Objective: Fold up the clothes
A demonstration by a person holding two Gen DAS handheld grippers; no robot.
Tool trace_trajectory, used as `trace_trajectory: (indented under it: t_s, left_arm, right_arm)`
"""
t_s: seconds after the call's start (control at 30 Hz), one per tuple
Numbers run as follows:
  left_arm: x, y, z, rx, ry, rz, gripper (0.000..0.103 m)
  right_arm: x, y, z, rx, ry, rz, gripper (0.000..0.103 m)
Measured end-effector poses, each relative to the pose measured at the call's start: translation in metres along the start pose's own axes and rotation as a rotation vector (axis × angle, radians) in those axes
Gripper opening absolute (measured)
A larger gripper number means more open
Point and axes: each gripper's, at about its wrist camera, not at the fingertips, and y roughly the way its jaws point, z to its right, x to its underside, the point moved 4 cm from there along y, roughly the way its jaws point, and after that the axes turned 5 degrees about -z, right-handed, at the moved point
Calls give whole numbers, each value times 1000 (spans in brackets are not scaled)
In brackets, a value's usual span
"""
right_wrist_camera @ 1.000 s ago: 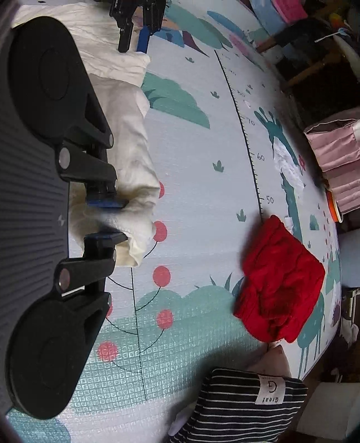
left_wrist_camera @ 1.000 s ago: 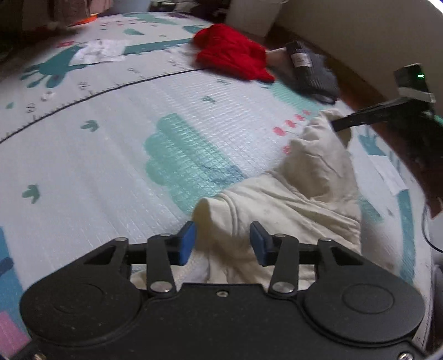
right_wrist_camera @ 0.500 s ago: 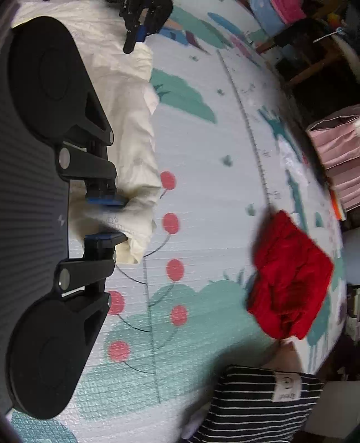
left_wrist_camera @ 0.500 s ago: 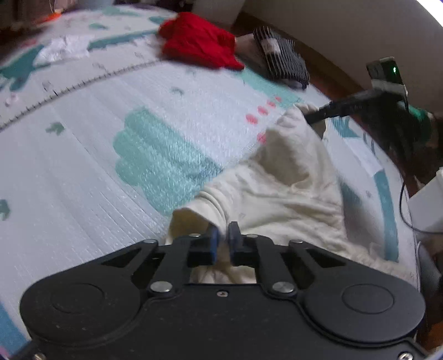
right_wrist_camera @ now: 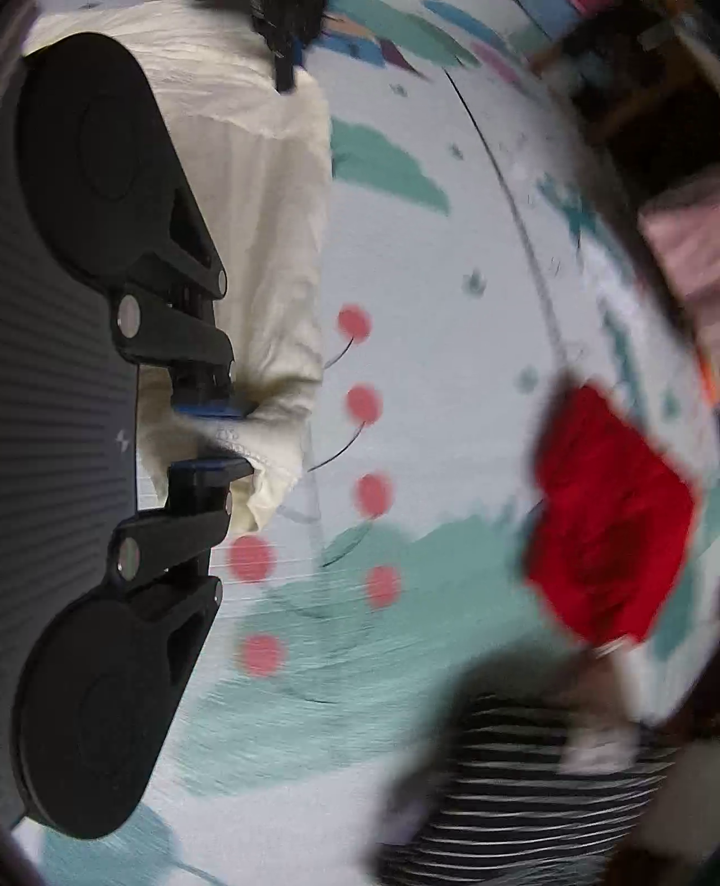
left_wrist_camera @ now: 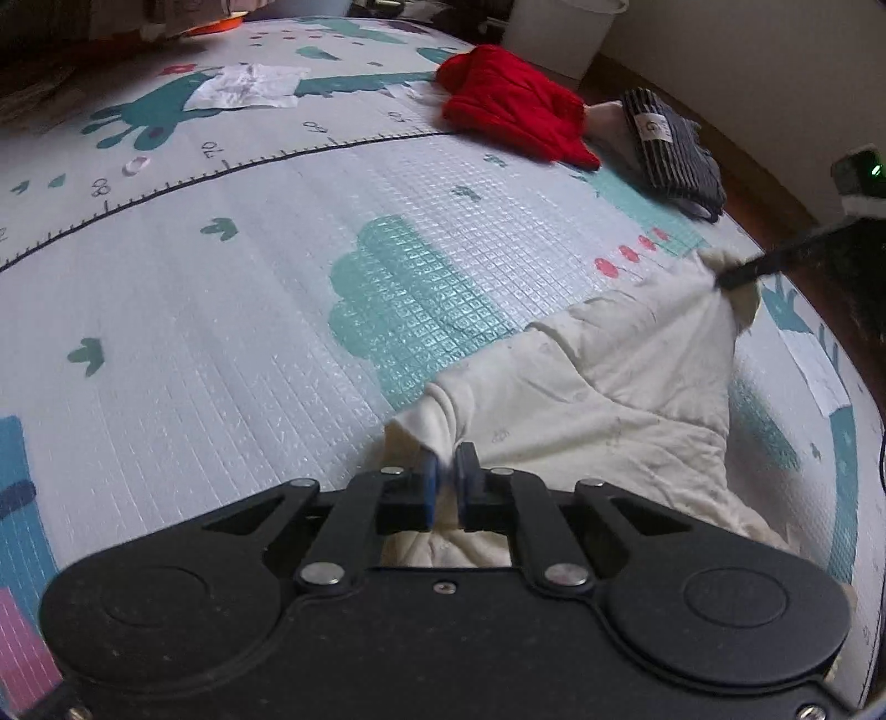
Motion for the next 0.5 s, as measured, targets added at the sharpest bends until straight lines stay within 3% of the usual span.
trace_trajectory:
  t_s: [0.07,0.13,0.17,0.27,0.37,0.43,0.5]
  left_arm:
    - [0,1,1,-11,-4,1,5]
    - [0,2,3,-24,-5,1,5]
    - [-1,3,4,-30,-2,0,5]
    - [0,1,5,-40,-6,-1,5]
    - [0,2,5,-50,-15,1,6]
    - [0,2,6,-55,-16,0,6]
    - [0,2,6,-58,-20,-3,6]
  right_arm:
    - [0,10,7,-6,30,-4,35]
    - [-2,4,10,-40,42,5,39]
    - [-2,-3,12,-46,35,20,48]
    - [-1,-29,22,33,-6,104,66]
    - [6,-51,23,170,-82,205,66]
    - [17,-66,0,260,-212,325,64]
    - [39,-62,-46,176,-386,355,45]
